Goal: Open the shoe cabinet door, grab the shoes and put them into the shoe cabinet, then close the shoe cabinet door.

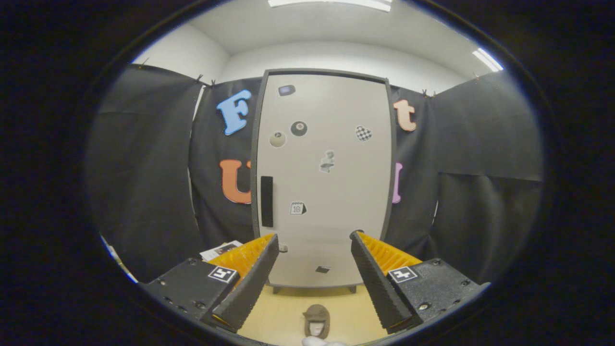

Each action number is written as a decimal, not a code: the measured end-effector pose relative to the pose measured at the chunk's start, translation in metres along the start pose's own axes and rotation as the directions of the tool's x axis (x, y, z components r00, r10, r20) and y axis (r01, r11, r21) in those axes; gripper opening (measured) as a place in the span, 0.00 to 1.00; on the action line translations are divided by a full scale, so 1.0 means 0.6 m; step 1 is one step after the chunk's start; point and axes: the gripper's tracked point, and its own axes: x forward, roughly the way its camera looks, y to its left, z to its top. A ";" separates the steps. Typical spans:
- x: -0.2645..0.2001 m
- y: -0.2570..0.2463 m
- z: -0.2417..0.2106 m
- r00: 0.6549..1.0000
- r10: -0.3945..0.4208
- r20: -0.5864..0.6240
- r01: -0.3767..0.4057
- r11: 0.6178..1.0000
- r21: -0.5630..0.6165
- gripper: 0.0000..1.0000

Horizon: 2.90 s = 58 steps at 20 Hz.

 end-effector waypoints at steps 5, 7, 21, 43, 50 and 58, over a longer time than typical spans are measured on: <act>0.148 0.081 0.015 0.997 0.076 0.011 -0.076 0.997 -0.012 0.99; 0.208 0.107 0.020 0.995 0.099 0.007 -0.099 0.995 -0.008 0.99; 0.367 0.166 0.001 0.996 0.073 -0.048 -0.072 0.997 0.018 0.44; 0.097 0.045 -0.029 0.987 0.140 -0.072 -0.138 0.990 0.037 0.26; -0.037 -0.081 -0.040 0.998 0.029 -0.050 -0.027 0.999 0.038 0.22; -0.103 -0.218 -0.051 0.999 -0.017 -0.047 0.018 0.999 0.026 0.11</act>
